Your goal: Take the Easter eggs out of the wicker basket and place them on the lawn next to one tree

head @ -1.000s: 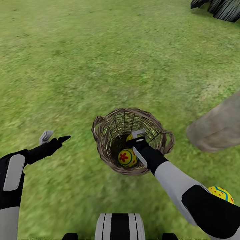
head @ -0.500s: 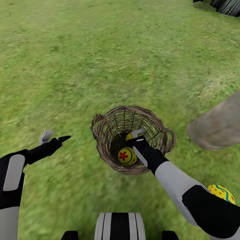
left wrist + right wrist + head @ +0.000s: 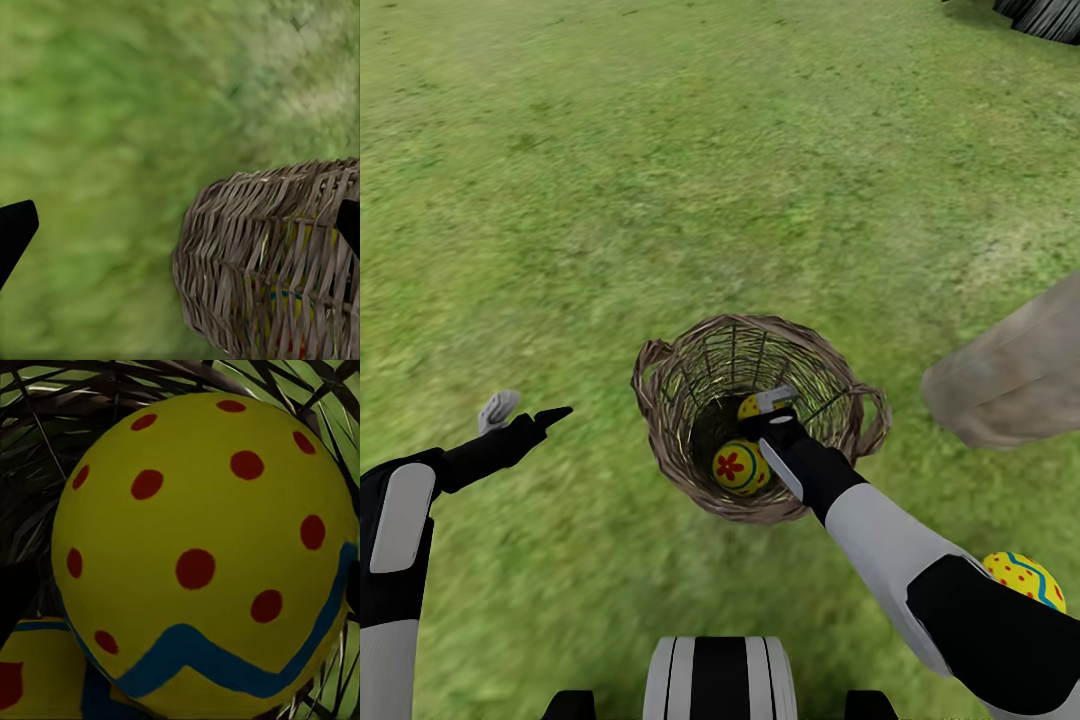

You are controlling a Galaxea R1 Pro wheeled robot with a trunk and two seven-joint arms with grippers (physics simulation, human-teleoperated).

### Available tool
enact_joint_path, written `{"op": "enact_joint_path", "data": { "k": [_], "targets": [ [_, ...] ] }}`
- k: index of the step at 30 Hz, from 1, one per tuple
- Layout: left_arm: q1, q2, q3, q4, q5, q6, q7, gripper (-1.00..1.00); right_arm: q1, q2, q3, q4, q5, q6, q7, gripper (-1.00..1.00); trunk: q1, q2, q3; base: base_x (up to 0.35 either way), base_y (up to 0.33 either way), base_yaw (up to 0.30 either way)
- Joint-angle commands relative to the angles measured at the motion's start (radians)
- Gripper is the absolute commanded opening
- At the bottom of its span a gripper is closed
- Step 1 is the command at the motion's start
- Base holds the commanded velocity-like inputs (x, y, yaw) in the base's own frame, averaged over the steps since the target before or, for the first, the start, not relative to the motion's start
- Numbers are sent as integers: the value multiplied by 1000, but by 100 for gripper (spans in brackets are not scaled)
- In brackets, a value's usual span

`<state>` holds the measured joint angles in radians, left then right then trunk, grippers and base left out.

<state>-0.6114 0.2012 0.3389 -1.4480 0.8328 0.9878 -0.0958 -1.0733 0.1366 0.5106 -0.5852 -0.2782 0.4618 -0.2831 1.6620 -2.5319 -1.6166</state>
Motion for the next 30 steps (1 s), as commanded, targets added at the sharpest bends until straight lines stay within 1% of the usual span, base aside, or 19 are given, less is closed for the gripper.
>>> {"op": "enact_joint_path", "data": {
  "k": [1, 2, 23, 27, 30],
  "targets": [
    [-1, 0, 2, 0, -9, 5, -10, 100, -1, -1, 6, -1, -21, 1, -8, 100, 0, 0, -4, 0, 0, 0],
    [-1, 0, 2, 0, -9, 5, -10, 100, -1, -1, 6, -1, -21, 1, -8, 100, 1, -1, -8, 0, 0, 0],
    [-1, 1, 2, 0, -9, 5, -10, 100, -1, -1, 8, -4, -22, 4, -6, 100, 1, -1, -8, 0, 0, 0],
    [-1, 1, 2, 0, -9, 5, -10, 100, -1, 0, 8, -4, -22, 6, -6, 100, 1, -1, -6, 0, 0, -118],
    [-1, 1, 2, 0, -9, 5, -10, 100, -1, 1, 8, -4, -22, 6, -5, 100, 1, -1, -6, 0, 0, -13]
  ]
}}
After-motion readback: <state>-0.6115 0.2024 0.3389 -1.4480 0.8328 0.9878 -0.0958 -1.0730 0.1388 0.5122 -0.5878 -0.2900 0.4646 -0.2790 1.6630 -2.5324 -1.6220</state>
